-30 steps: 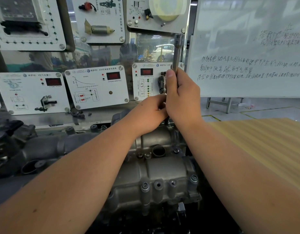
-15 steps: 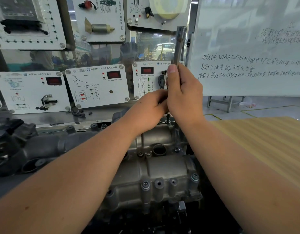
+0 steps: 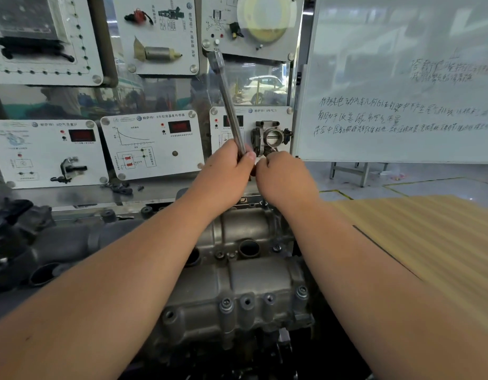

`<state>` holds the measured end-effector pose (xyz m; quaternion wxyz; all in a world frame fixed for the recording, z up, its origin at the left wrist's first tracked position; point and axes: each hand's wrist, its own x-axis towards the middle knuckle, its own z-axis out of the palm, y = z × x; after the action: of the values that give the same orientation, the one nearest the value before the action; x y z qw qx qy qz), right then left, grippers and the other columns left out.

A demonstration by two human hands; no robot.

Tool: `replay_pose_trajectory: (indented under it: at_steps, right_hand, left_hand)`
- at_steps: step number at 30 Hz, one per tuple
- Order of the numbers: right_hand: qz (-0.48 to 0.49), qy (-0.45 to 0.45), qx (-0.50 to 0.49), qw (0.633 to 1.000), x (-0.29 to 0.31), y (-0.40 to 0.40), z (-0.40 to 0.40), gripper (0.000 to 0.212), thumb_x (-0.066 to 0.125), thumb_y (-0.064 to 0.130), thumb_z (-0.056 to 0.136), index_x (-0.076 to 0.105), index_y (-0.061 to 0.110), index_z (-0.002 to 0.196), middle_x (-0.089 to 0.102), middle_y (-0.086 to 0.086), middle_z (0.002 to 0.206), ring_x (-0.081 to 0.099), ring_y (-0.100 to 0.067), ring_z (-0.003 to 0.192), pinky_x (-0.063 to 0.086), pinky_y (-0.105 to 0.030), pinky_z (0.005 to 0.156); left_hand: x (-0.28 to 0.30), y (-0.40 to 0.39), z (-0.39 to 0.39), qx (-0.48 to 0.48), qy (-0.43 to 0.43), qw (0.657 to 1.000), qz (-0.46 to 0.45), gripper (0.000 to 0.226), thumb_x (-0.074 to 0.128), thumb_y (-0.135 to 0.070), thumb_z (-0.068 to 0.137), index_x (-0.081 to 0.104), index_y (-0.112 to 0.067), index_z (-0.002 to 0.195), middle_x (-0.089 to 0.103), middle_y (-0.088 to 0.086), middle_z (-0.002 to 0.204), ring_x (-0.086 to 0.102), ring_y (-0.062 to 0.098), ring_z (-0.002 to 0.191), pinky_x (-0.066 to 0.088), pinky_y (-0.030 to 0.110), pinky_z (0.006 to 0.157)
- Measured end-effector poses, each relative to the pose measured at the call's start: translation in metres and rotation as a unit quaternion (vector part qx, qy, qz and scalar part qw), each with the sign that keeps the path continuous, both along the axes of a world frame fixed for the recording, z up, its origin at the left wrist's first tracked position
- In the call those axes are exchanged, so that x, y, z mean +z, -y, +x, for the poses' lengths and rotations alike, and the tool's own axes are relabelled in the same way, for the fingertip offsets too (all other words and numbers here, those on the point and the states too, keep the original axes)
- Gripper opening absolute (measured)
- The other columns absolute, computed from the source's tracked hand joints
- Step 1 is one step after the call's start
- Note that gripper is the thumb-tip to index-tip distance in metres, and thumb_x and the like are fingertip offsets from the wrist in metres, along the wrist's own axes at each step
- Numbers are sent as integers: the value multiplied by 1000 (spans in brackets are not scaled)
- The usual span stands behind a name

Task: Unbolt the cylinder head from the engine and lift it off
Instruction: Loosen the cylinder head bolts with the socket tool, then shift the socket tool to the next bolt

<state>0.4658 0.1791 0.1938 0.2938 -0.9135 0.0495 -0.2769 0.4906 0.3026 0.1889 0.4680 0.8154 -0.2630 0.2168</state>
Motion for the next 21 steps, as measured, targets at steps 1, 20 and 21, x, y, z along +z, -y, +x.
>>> replay_pose_trajectory:
  at_steps: [1, 20, 21]
  right_hand:
    - [-15, -15, -3, 1000, 1, 1, -1, 34, 40, 29, 102, 46, 14, 72, 51, -5, 74, 58, -33, 83, 44, -36, 72]
    - [-262, -101, 37, 959, 24, 13, -27, 25, 54, 15, 102, 52, 11, 78, 59, -5, 81, 60, -22, 76, 46, -30, 59]
    - [-255, -84, 40, 962, 29, 15, -30, 20, 53, 18, 103, 59, 8, 87, 63, -6, 89, 61, -24, 82, 49, -32, 64]
  left_hand:
    - [0, 0, 0, -2, -5, 1000, 1, 16, 47, -32, 104, 53, -36, 90, 58, -9, 75, 49, -7, 50, 34, 29, 55]
    - [-11, 0, 9, -52, -52, 997, 3, 20, 44, -36, 106, 56, -30, 91, 64, -19, 62, 52, 0, 53, 44, 33, 60]
    - [-10, -1, 8, -57, -51, 997, -3, 20, 45, -36, 106, 57, -30, 91, 66, -16, 64, 53, 2, 55, 45, 34, 60]
